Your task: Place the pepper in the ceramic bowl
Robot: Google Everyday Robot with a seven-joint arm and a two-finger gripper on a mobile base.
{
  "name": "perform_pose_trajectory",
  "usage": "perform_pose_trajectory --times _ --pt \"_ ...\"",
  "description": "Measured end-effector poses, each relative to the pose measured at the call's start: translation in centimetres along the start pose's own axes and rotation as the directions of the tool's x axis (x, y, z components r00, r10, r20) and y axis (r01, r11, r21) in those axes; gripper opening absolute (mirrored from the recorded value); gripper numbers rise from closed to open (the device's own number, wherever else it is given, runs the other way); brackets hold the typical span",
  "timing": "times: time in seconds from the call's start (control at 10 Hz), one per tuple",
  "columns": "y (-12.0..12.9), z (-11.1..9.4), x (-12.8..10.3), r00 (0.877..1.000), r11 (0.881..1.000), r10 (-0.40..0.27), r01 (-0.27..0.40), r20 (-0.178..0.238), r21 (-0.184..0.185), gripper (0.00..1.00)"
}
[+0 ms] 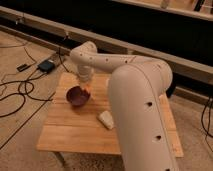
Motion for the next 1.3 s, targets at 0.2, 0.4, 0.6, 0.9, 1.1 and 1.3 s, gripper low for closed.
perform_pose_trajectory --times 0.2,0.4,0.6,0.9,1.1,1.3 --pt "1.7 1.9 0.2 1.0 0.998 -0.003 0.005 0.025 -0.062 0.0" --pt "1.9 3.6 0.6 0.999 0.994 0.004 0.001 0.051 -0.106 0.01" --pt "1.8 5.1 0.9 0.997 0.99 0.006 0.004 0.074 -0.138 0.18" --pt "1.7 5.9 0.9 0.995 0.988 -0.008 0.022 0.096 -0.152 0.47" --pt "1.8 6.0 0.7 0.994 0.988 -0.022 0.038 0.107 -0.15 0.68" --pt "1.9 6.2 0.9 0.994 0.988 -0.027 0.042 0.105 -0.15 0.71"
